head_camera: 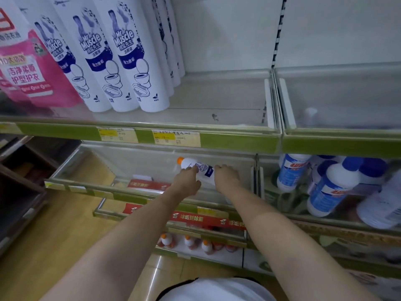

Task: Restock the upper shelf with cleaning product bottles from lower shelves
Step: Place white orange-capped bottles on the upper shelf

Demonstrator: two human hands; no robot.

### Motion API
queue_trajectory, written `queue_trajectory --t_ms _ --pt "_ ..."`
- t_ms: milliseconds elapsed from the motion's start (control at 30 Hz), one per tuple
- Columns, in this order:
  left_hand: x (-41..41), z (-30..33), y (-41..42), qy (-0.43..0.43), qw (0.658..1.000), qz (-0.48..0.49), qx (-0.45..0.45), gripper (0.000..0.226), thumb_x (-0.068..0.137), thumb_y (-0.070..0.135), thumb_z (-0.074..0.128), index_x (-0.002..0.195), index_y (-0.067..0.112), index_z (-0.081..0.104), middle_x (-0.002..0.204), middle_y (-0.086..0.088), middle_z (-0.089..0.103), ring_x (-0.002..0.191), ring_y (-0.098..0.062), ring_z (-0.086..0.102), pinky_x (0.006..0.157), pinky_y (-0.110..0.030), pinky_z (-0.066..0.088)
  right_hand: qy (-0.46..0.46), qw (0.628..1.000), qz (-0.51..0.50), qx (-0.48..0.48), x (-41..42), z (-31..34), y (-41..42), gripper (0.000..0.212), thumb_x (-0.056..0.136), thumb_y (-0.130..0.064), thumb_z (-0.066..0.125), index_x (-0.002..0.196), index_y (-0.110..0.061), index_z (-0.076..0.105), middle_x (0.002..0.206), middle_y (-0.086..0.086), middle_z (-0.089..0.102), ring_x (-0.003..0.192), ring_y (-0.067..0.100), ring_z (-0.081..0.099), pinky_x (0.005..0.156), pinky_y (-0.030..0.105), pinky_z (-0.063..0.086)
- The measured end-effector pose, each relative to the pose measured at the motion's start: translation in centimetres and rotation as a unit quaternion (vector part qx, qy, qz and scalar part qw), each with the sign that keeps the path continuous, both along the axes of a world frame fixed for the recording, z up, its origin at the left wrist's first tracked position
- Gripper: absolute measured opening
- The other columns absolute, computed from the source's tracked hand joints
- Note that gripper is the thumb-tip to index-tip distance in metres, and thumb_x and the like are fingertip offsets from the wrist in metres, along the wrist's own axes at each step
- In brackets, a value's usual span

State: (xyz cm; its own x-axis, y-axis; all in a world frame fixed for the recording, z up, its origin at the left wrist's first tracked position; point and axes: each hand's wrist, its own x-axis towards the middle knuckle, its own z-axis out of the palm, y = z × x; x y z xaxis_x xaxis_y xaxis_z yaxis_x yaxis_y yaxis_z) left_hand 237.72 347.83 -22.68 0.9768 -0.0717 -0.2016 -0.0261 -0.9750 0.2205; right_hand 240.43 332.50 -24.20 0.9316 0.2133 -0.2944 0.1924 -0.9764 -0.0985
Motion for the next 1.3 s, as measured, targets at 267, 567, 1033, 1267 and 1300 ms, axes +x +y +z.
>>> queue_trajectory --t_ms 267,567,1033,1267,1300 --pt "-1.6 0.0 1.1 0.014 1.000 -0.009 0.012 0.041 0.094 0.022 0.055 0.131 0.009 0.047 0.124 -0.015 0.058 0.112 -0.032 0.051 0.091 -0.044 0.048 0.063 0.997 -0.042 -0.007 -0.8 1.0 0.9 0.066 0.083 -0.031 0.078 0.139 -0.011 0.050 0.140 0.013 0.044 0.128 0.032 0.045 0.104 0.041 0.041" --pt "-2.7 1.0 2.8 0.037 0.999 0.012 -0.002 0.051 0.092 0.025 0.060 0.137 0.008 0.044 0.131 -0.014 0.056 0.118 -0.032 0.051 0.093 -0.044 0.048 0.228 0.946 -0.110 0.204 -1.5 3.1 -0.8 0.050 0.089 -0.025 0.069 0.131 -0.005 0.051 0.088 0.007 0.060 0.071 0.020 0.062 0.054 0.030 0.046" --pt "-6.1 3.6 6.8 0.099 0.967 0.150 -0.180 0.053 0.104 0.047 0.039 0.119 0.002 0.063 0.111 -0.017 0.068 0.096 -0.031 0.065 0.081 -0.036 0.050 0.181 0.914 -0.146 0.333 -8.0 4.5 4.1 0.043 0.099 -0.037 0.060 0.125 -0.003 0.059 0.119 0.014 0.067 0.104 0.029 0.067 0.095 0.044 0.055" --pt "-11.6 3.4 11.1 0.223 0.792 0.286 -0.490 0.050 0.102 0.051 0.044 0.111 0.003 0.056 0.098 -0.015 0.067 0.088 -0.031 0.065 0.086 -0.047 0.054 0.213 0.815 -0.200 0.500 -15.2 5.3 8.1 0.027 0.102 -0.024 0.060 0.117 -0.002 0.063 0.116 0.014 0.070 0.097 0.023 0.067 0.085 0.034 0.054" --pt "-12.1 3.5 11.6 0.219 0.763 0.289 -0.536 0.042 0.102 0.045 0.049 0.112 0.005 0.056 0.094 -0.014 0.066 0.085 -0.029 0.064 0.083 -0.046 0.055 0.226 0.786 -0.212 0.535 -16.3 5.3 8.8 0.019 0.103 -0.018 0.057 0.110 -0.002 0.063 0.115 0.018 0.070 0.092 0.023 0.066 0.083 0.035 0.053"
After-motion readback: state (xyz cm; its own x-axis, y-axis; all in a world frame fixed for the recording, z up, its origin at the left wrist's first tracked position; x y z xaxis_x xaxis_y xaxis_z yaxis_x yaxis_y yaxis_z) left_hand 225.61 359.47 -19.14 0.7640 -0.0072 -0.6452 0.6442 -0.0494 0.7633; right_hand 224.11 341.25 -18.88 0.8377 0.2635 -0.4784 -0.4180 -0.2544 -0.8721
